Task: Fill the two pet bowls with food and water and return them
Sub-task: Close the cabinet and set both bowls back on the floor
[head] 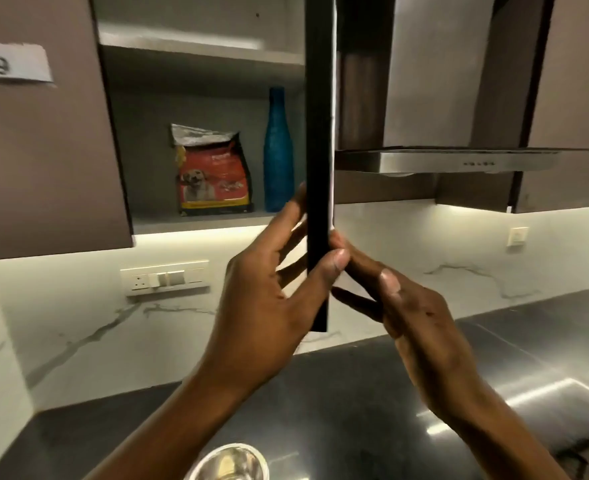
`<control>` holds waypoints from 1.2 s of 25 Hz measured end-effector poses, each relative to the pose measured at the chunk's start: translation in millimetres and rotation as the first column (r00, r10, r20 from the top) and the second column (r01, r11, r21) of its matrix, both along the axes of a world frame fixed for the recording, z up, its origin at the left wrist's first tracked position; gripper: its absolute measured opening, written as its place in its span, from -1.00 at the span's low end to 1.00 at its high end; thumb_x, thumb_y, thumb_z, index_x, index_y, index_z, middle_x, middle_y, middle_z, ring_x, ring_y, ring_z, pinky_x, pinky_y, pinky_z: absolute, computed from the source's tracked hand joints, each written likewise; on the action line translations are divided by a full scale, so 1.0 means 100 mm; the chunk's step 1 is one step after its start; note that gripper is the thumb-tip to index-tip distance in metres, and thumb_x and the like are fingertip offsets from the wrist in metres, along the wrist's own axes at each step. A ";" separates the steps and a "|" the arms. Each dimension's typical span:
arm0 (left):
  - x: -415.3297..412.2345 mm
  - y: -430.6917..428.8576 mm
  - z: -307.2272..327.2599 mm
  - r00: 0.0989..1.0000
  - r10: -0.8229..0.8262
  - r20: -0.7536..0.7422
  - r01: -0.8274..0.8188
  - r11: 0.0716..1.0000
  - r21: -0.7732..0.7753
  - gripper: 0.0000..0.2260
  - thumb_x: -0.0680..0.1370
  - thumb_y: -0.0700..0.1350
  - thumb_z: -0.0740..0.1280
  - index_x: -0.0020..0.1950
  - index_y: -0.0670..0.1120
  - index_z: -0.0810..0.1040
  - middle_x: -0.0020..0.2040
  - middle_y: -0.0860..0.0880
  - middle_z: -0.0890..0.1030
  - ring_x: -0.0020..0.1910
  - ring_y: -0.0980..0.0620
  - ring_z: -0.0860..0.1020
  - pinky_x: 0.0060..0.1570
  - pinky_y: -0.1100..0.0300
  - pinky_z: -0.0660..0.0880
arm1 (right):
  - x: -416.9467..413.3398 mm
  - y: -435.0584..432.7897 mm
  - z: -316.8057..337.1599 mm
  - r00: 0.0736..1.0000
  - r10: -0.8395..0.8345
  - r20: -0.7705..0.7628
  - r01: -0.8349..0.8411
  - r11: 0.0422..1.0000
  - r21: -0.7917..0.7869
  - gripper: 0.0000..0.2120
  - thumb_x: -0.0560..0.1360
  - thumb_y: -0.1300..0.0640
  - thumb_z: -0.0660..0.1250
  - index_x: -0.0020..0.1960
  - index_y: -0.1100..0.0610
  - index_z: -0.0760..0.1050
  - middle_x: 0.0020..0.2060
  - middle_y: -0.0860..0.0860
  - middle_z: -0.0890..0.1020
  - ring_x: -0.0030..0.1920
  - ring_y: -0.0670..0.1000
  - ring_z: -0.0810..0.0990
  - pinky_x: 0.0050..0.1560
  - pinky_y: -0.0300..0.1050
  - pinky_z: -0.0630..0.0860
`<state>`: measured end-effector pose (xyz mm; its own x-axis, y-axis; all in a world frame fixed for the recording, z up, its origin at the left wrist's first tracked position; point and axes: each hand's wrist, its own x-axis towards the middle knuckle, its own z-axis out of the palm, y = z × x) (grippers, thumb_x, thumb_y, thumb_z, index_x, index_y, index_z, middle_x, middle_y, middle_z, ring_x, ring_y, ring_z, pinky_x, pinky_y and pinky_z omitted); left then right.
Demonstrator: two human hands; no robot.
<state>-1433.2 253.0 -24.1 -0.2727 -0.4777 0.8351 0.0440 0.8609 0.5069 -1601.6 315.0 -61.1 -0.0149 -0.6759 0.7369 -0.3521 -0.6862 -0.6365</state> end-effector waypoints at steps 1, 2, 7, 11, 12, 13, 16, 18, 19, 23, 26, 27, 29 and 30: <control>0.19 -0.04 0.00 0.999 0.043 -0.018 -0.043 0.999 0.001 -0.43 0.58 0.13 0.43 0.60 0.20 0.43 0.41 0.40 0.58 0.44 0.36 0.52 0.26 0.35 0.59 | 0.09 -0.15 0.00 0.998 -0.004 -0.063 0.003 1.000 -0.012 -0.59 0.74 -0.26 0.10 0.55 -0.36 0.46 0.56 -0.37 0.47 0.59 -0.23 0.43 0.43 -0.39 0.43; 0.39 -0.11 0.01 0.994 0.104 -0.031 -0.104 0.995 0.003 -0.49 0.57 0.14 0.42 0.52 0.31 0.45 0.33 0.52 0.57 0.37 0.46 0.52 0.18 0.48 0.55 | 0.19 -0.35 -0.02 0.990 -0.026 -0.136 0.021 0.999 -0.040 -0.57 0.75 -0.26 0.12 0.59 -0.34 0.42 0.60 -0.38 0.41 0.62 -0.25 0.36 0.52 -0.31 0.36; 1.21 -0.80 0.05 0.917 0.396 -0.047 -0.389 0.914 0.114 -0.50 0.61 0.04 0.41 0.54 0.25 0.42 0.42 0.40 0.56 0.27 0.44 0.52 0.01 0.64 0.44 | 0.79 -1.56 -0.11 0.755 -0.373 -0.539 0.290 0.928 -0.234 -0.30 0.74 -0.28 0.15 0.74 -0.33 -0.15 0.74 -0.33 -0.20 0.75 -0.17 -0.19 0.60 0.07 -0.04; 1.60 -1.40 0.08 0.863 0.505 0.036 -0.505 0.852 0.137 -0.49 0.66 -0.08 0.41 0.62 -0.03 0.45 0.53 0.00 0.57 0.42 0.08 0.57 0.17 0.49 0.51 | 1.22 -2.31 -0.23 0.618 -0.562 -0.549 0.397 0.826 -0.399 -0.19 0.74 -0.19 0.23 0.78 -0.12 -0.19 0.78 -0.03 -0.22 0.77 0.09 -0.24 0.72 0.24 0.05; 1.66 -1.52 0.09 0.856 0.516 0.044 -0.517 0.848 0.120 -0.48 0.67 -0.08 0.41 0.64 -0.03 0.43 0.53 -0.01 0.57 0.45 0.01 0.58 0.29 0.30 0.55 | 1.30 -2.44 -0.26 0.612 -0.590 -0.526 0.410 0.806 -0.426 -0.18 0.73 -0.16 0.25 0.79 -0.08 -0.18 0.79 0.02 -0.19 0.77 0.13 -0.21 0.72 0.28 0.08; 1.69 -1.63 0.09 0.844 0.534 0.056 -0.537 0.839 0.090 -0.44 0.67 -0.09 0.41 0.67 0.00 0.37 0.55 -0.01 0.55 0.48 -0.04 0.57 0.38 0.13 0.53 | 1.36 -2.55 -0.27 0.606 -0.612 -0.508 0.425 0.789 -0.443 -0.18 0.73 -0.15 0.26 0.79 -0.06 -0.17 0.79 0.05 -0.17 0.77 0.17 -0.19 0.71 0.30 0.08; 1.70 -1.92 0.03 0.769 0.616 0.171 -0.620 0.784 -0.038 -0.24 0.70 -0.12 0.38 0.76 0.07 -0.01 0.74 -0.01 0.24 0.64 -0.06 0.36 0.54 0.15 0.30 | 1.46 -2.78 -0.27 0.588 -0.619 -0.521 0.447 0.785 -0.428 -0.15 0.70 -0.14 0.29 0.79 -0.03 -0.15 0.79 0.08 -0.18 0.77 0.21 -0.19 0.71 0.33 0.07; 1.66 -2.08 -0.02 0.700 0.669 0.249 -0.663 0.739 -0.124 -0.17 0.70 -0.17 0.36 0.76 0.00 -0.17 0.79 -0.02 -0.08 0.69 0.14 0.13 0.41 0.58 0.17 | 1.52 -2.89 -0.27 0.569 -0.618 -0.542 0.462 0.786 -0.411 -0.12 0.69 -0.16 0.31 0.79 -0.03 -0.15 0.78 0.08 -0.20 0.77 0.22 -0.21 0.72 0.34 0.03; 1.66 -2.17 -0.04 0.660 0.703 0.266 -0.677 0.710 -0.194 -0.17 0.71 -0.20 0.35 0.76 -0.03 -0.19 0.78 -0.04 -0.20 0.67 0.20 0.05 0.24 0.68 0.26 | 1.56 -2.95 -0.27 0.561 -0.620 -0.549 0.467 0.784 -0.409 -0.11 0.68 -0.17 0.33 0.79 -0.03 -0.15 0.78 0.08 -0.21 0.76 0.23 -0.22 0.72 0.34 0.01; 1.70 -2.54 -0.01 0.420 0.842 0.339 -0.725 0.535 -0.433 -0.25 0.75 -0.10 0.26 0.75 -0.11 -0.20 0.74 -0.15 -0.33 0.75 -0.18 -0.11 0.62 -0.03 0.28 | 1.63 -3.15 -0.20 0.520 -0.618 -0.589 0.487 0.781 -0.390 -0.03 0.64 -0.17 0.38 0.79 -0.01 -0.18 0.77 0.11 -0.24 0.75 0.26 -0.27 0.72 0.37 -0.03; 1.79 -2.73 0.01 0.258 0.871 0.418 -0.747 0.454 -0.485 -0.28 0.77 0.03 0.16 0.74 -0.15 -0.24 0.75 -0.20 -0.27 0.74 -0.18 -0.23 0.71 -0.16 -0.06 | 1.68 -3.27 -0.14 0.499 -0.603 -0.622 0.505 0.786 -0.357 0.01 0.63 -0.17 0.39 0.78 0.00 -0.23 0.77 0.14 -0.25 0.75 0.28 -0.29 0.72 0.37 -0.04; 1.81 -2.77 0.01 0.230 0.871 0.433 -0.741 0.446 -0.502 -0.29 0.78 0.05 0.14 0.74 -0.17 -0.24 0.76 -0.20 -0.26 0.74 -0.18 -0.23 0.71 -0.18 -0.08 | 1.69 -3.30 -0.12 0.490 -0.600 -0.632 0.511 0.785 -0.349 0.02 0.63 -0.18 0.39 0.78 0.01 -0.24 0.77 0.14 -0.25 0.75 0.29 -0.29 0.71 0.38 -0.05; 1.84 -2.83 0.03 0.191 0.877 0.440 -0.725 0.429 -0.539 -0.28 0.77 0.06 0.13 0.74 -0.20 -0.21 0.76 -0.21 -0.23 0.75 -0.18 -0.20 0.71 -0.18 -0.08 | 1.69 -3.34 -0.07 0.458 -0.602 -0.653 0.517 0.779 -0.355 0.03 0.62 -0.19 0.38 0.78 0.03 -0.24 0.77 0.16 -0.25 0.74 0.31 -0.27 0.71 0.39 -0.04; 1.83 -2.85 0.03 0.176 0.881 0.440 -0.723 0.419 -0.550 -0.27 0.76 0.06 0.15 0.74 -0.21 -0.20 0.76 -0.21 -0.21 0.75 -0.19 -0.19 0.71 -0.19 -0.07 | 1.69 -3.37 -0.05 0.446 -0.605 -0.659 0.521 0.775 -0.359 0.03 0.61 -0.19 0.39 0.78 0.04 -0.23 0.77 0.17 -0.23 0.75 0.32 -0.26 0.70 0.40 -0.03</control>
<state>-1250.2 -31.8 -20.7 -0.2608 -0.6253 0.7356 -0.9533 0.2872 -0.0938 -1432.5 -21.8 -65.7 0.1773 -0.6495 0.7394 -0.9778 -0.2016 0.0573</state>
